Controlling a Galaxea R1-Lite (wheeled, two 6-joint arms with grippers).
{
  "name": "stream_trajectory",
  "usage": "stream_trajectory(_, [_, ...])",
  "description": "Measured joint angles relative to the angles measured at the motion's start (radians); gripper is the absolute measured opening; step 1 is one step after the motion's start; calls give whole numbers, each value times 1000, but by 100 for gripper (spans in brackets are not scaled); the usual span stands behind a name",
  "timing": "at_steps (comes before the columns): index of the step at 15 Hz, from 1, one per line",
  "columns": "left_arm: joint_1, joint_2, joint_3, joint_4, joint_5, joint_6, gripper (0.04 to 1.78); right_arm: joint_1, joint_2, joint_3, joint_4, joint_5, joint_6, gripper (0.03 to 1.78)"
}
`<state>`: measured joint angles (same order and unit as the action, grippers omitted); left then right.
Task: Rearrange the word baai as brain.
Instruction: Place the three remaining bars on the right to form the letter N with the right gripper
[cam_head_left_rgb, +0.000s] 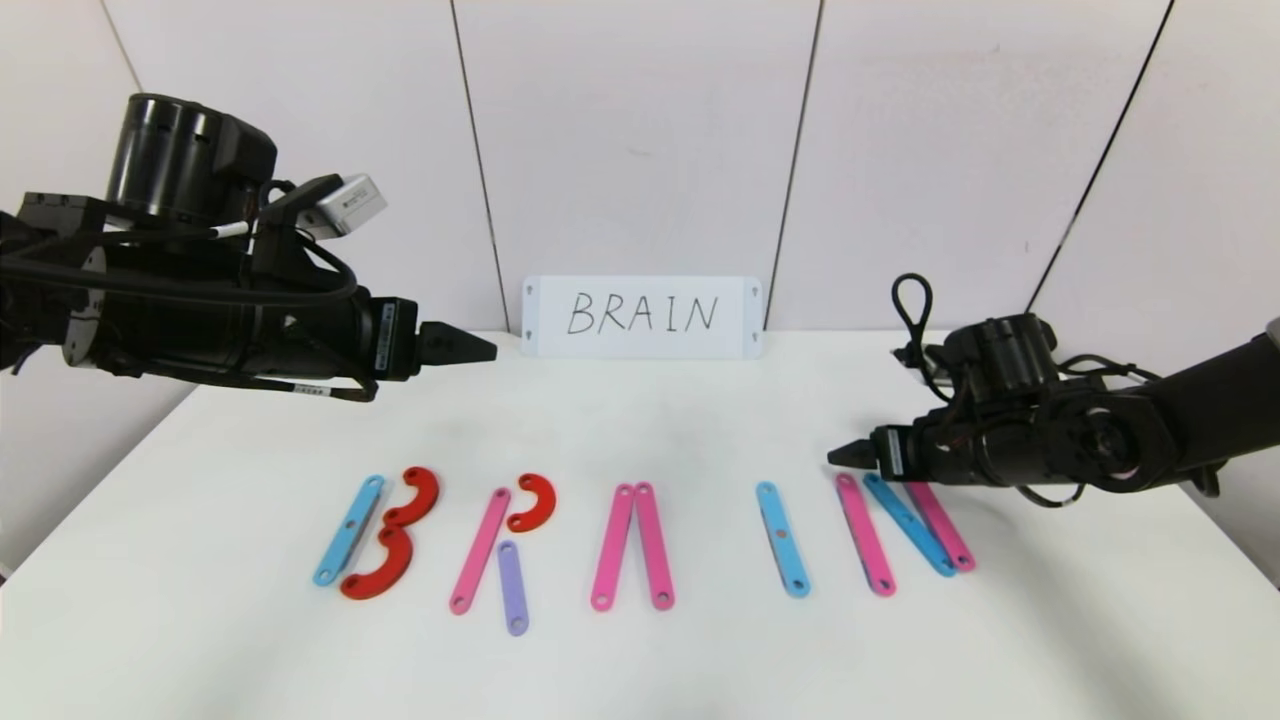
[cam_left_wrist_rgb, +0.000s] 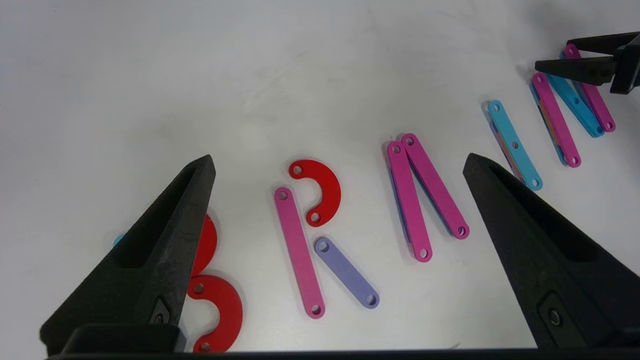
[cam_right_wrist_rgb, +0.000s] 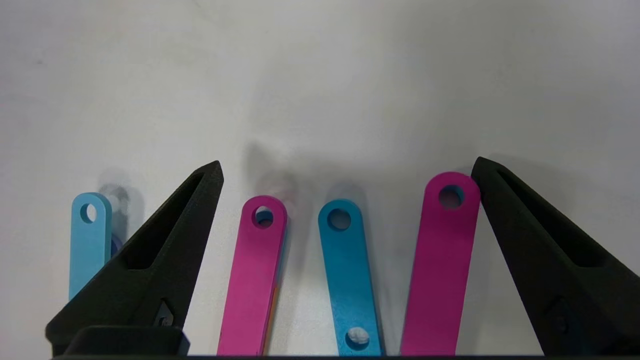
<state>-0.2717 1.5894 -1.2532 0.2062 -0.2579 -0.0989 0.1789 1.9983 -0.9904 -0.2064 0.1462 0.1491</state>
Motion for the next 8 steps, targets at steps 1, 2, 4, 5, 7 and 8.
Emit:
stream_trajectory(1, [0, 0, 0, 0, 0, 0, 174, 1, -6, 5, 0, 0, 0, 174])
stream_trajectory(2, [0, 0, 0, 1, 0, 0, 174, 1, -12, 10, 0, 0, 0, 174])
stream_trajectory(4, [0, 0, 0, 1, 0, 0, 174, -1, -20, 13, -4, -1, 0, 174])
stream_trajectory(5, [0, 0, 0, 1, 0, 0, 174, -4, -25, 14, -6, -2, 0, 174])
stream_trajectory(7, [0, 0, 0, 1, 0, 0, 174, -4, -42, 17, -5, -5, -1, 174])
stream_trajectory(8, [0, 0, 0, 1, 0, 0, 174, 1, -54, 21, -3, -5, -1, 174])
